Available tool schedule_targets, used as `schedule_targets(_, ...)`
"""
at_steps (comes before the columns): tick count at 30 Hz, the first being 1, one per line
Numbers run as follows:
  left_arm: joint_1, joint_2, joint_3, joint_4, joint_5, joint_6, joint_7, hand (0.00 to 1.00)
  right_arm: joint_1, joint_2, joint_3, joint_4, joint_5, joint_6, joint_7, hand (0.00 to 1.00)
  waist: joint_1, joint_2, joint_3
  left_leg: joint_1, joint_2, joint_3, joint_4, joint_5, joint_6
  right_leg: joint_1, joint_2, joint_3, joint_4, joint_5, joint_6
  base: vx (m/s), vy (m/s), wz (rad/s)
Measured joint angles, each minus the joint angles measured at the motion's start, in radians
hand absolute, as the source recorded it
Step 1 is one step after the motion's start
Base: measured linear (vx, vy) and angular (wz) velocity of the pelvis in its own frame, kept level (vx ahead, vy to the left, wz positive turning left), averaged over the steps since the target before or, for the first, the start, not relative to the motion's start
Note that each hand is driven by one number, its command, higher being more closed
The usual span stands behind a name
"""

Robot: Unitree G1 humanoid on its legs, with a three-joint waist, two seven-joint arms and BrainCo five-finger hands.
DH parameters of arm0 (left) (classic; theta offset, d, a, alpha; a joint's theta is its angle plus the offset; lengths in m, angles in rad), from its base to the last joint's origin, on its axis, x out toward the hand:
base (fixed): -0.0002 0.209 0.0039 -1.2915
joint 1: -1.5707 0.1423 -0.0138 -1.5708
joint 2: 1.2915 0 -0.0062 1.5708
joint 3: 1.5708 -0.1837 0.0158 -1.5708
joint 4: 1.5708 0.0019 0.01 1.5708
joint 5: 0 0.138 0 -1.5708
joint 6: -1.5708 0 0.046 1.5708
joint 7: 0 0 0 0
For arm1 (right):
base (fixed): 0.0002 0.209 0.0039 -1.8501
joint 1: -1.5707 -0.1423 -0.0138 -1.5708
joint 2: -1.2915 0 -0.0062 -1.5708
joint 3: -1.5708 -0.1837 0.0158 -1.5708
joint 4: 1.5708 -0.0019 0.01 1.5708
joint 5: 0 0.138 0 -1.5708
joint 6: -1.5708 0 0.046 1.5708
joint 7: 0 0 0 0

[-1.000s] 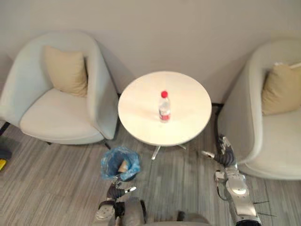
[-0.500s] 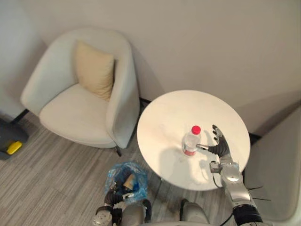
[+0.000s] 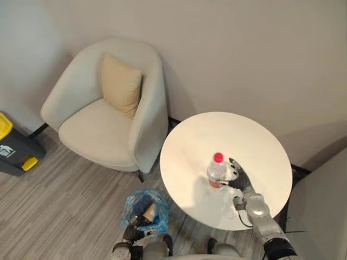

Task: Gather rubbish on tea table into small bin, then transfer packed bag to large trash can.

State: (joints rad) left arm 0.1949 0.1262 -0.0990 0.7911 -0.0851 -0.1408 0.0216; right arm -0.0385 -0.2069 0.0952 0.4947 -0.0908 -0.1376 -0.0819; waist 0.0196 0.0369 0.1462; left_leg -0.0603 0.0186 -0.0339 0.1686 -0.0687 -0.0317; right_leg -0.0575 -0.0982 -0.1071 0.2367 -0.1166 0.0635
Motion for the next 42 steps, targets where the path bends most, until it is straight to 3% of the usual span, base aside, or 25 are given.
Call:
schedule_targets(1, -0.003, 0.001, -0.008, 0.003, 0.0, 0.0, 0.0, 0.0, -0.001, 0.009, 0.003, 0.015, 0.0, 0.008, 0.0, 1.0, 0.002, 0.0, 0.0, -0.003, -0.003, -0.01, -0.005, 0.006, 0.001, 0.0, -0.006, -0.01, 0.001, 0.0, 0.0, -0.03, 0.004, 0.25)
schedule_targets(11, -0.029, 0.005, -0.02, 0.012, -0.001, -0.001, 0.004, 0.0, -0.11, 0.018, 0.044, 0.081, -0.003, 0.032, -0.012, 1.0, 0.024, 0.01, 0.017, -0.053, -0.009, -0.063, -0.015, 0.033, -0.016, -0.034, -0.01, -0.06, 0.007, 0.0, -0.001, -0.04, -0.018, 0.17)
schedule_targets(16, -0.037, 0.004, -0.019, 0.013, -0.001, -0.001, 0.006, 0.0, -0.127, 0.015, 0.043, -0.009, 0.007, 0.032, -0.047, 1.0, 0.022, 0.013, 0.037, -0.057, -0.022, -0.107, -0.031, 0.058, -0.018, -0.034, -0.025, -0.102, 0.033, -0.016, -0.007, 0.01, -0.035, 0.27)
schedule_targets(18, -0.038, 0.0, -0.019, 0.013, -0.001, 0.0, 0.008, 0.0, -0.126, 0.015, 0.041, -0.085, 0.012, 0.024, -0.052, 1.0, 0.021, 0.014, 0.037, -0.064, -0.036, -0.146, -0.048, 0.078, -0.023, -0.031, -0.029, -0.143, 0.038, -0.024, -0.007, 0.02, -0.045, 0.58)
schedule_targets(20, -0.044, -0.01, -0.028, 0.012, -0.001, 0.0, 0.008, 0.0, -0.127, 0.014, 0.032, -0.129, 0.018, 0.002, -0.061, 1.0, 0.019, 0.013, 0.037, -0.07, -0.043, -0.154, -0.103, 0.146, -0.039, -0.013, -0.061, -0.229, 0.036, -0.036, -0.007, -0.01, -0.018, 1.06)
schedule_targets(21, -0.044, -0.013, -0.031, 0.009, -0.001, 0.0, 0.008, 0.0, -0.127, 0.013, 0.027, -0.13, 0.02, -0.005, -0.07, 1.0, 0.02, 0.013, 0.037, -0.07, -0.046, -0.123, -0.121, 0.159, -0.031, -0.001, -0.071, -0.261, 0.036, -0.039, -0.012, -0.05, 0.02, 1.31)
schedule_targets(22, -0.043, -0.024, -0.027, 0.002, -0.001, 0.0, 0.008, 0.0, -0.128, 0.011, 0.022, -0.131, 0.02, -0.008, -0.078, 1.0, 0.021, 0.02, 0.033, -0.069, -0.02, 0.004, -0.134, 0.128, 0.038, 0.017, -0.08, -0.317, 0.036, -0.043, -0.018, -0.05, 0.042, 1.01)
schedule_targets(23, -0.047, -0.027, -0.026, 0.002, 0.0, 0.001, 0.009, 0.0, -0.129, 0.014, 0.022, -0.131, 0.02, -0.008, -0.087, 1.0, 0.024, 0.011, 0.038, -0.074, -0.005, 0.083, -0.114, 0.119, 0.054, 0.024, -0.094, -0.338, 0.039, -0.045, -0.019, -0.02, 0.076, 1.25)
schedule_targets(24, -0.059, -0.025, -0.026, 0.003, 0.003, 0.001, 0.007, 0.0, -0.13, 0.02, 0.025, -0.14, 0.019, -0.01, -0.092, 1.0, 0.023, -0.002, 0.037, -0.102, 0.03, 0.263, -0.017, 0.08, 0.108, 0.041, -0.136, -0.39, 0.044, -0.047, -0.016, 0.01, 0.087, 1.14)
schedule_targets(25, -0.059, -0.026, -0.027, 0.003, 0.012, 0.0, 0.007, 0.0, -0.13, 0.025, 0.028, -0.151, 0.019, -0.01, -0.092, 1.0, 0.022, -0.005, 0.037, -0.107, 0.057, 0.347, 0.052, 0.071, 0.121, 0.05, -0.163, -0.416, 0.056, -0.054, -0.005, 0.03, 0.096, 1.07)
schedule_targets(26, -0.059, -0.028, -0.028, 0.003, 0.019, 0.0, 0.007, 0.0, -0.13, 0.027, 0.034, -0.16, 0.019, -0.011, -0.092, 1.0, 0.021, -0.006, 0.038, -0.1, 0.076, 0.375, 0.075, 0.062, 0.105, 0.054, -0.168, -0.422, 0.065, -0.061, 0.011, 0.05, 0.138, 0.75)
schedule_targets(27, -0.051, -0.034, -0.028, 0.01, 0.031, 0.001, 0.008, 0.0, -0.131, 0.025, 0.042, -0.173, 0.018, -0.014, -0.091, 1.0, 0.02, 0.023, 0.021, -0.098, 0.077, 0.372, 0.063, 0.03, 0.053, 0.056, -0.164, -0.433, 0.076, -0.068, 0.036, 0.06, 0.184, 0.57)
schedule_targets(31, -0.065, -0.013, -0.032, 0.023, 0.06, 0.0, 0.011, 0.0, -0.131, 0.083, 0.091, -0.172, 0.003, -0.013, -0.079, 1.0, 0.028, -0.015, 0.026, -0.103, 0.023, 0.329, 0.06, 0.018, 0.069, 0.098, -0.186, -0.444, 0.034, -0.043, 0.072, 0.03, 0.146, 0.44)
schedule_targets(33, -0.068, -0.006, -0.049, 0.023, 0.061, -0.001, 0.013, 0.0, -0.134, 0.083, 0.12, -0.172, -0.003, -0.013, -0.066, 1.0, 0.027, -0.016, 0.032, -0.123, 0.017, 0.33, 0.118, -0.029, 0.077, 0.085, -0.214, -0.438, 0.084, -0.062, 0.083, -0.01, 0.14, 0.04)
schedule_targets(34, -0.076, 0.002, -0.055, 0.023, 0.06, -0.006, 0.015, 0.0, -0.148, 0.083, 0.149, -0.166, -0.021, -0.013, -0.063, 1.0, 0.027, -0.016, 0.059, -0.147, 0.017, 0.326, 0.19, -0.084, 0.083, 0.036, -0.25, -0.386, 0.209, -0.082, 0.08, -0.05, 0.14, -0.06)
schedule_targets(35, -0.084, 0.007, -0.06, 0.024, 0.061, -0.009, 0.018, 0.0, -0.159, 0.082, 0.16, -0.162, -0.03, -0.011, -0.061, 1.0, 0.024, -0.015, 0.073, -0.157, 0.017, 0.324, 0.213, -0.096, 0.089, -0.003, -0.262, -0.342, 0.281, -0.082, 0.071, -0.08, 0.122, 0.03)
schedule_targets(36, -0.107, 0.025, -0.068, 0.024, 0.062, -0.01, 0.023, 0.0, -0.172, 0.082, 0.172, -0.16, -0.039, -0.01, -0.053, 1.0, 0.015, -0.019, 0.098, -0.183, 0.015, 0.309, 0.246, -0.108, 0.098, -0.104, -0.265, -0.223, 0.417, -0.083, 0.026, -0.09, 0.084, 0.3)
schedule_targets(37, -0.129, 0.039, -0.068, 0.026, 0.067, -0.01, 0.025, 0.0, -0.186, 0.08, 0.187, -0.152, -0.04, -0.01, -0.047, 1.0, 0.01, -0.024, 0.129, -0.203, 0.015, 0.289, 0.262, -0.109, 0.097, -0.165, -0.213, -0.101, 0.469, -0.124, 0.024, -0.09, 0.043, 0.44)
schedule_targets(39, -0.15, 0.052, -0.063, 0.025, 0.069, -0.014, 0.034, 0.0, -0.221, 0.079, 0.205, -0.122, -0.064, -0.01, -0.046, 1.0, -0.003, -0.018, 0.173, -0.24, 0.009, 0.247, 0.266, -0.098, 0.08, -0.226, -0.133, 0.003, 0.44, -0.161, 0.035, -0.09, -0.047, 0.7)
schedule_targets(40, -0.165, 0.058, -0.06, 0.026, 0.066, -0.019, 0.043, 0.0, -0.25, 0.069, 0.218, -0.098, -0.081, -0.01, -0.047, 1.0, -0.004, -0.017, 0.19, -0.281, -0.002, 0.217, 0.278, -0.088, 0.069, -0.27, -0.1, 0.027, 0.39, -0.159, 0.035, -0.1, -0.113, 1.08)
schedule_targets(42, -0.205, 0.066, -0.058, 0.026, 0.056, -0.023, 0.053, 0.0, -0.307, 0.036, 0.239, -0.068, -0.109, -0.01, -0.047, 1.0, -0.005, -0.016, 0.225, -0.372, -0.029, 0.175, 0.351, -0.085, 0.067, -0.334, -0.093, 0.018, 0.36, -0.127, 0.032, -0.07, -0.113, 1.01)
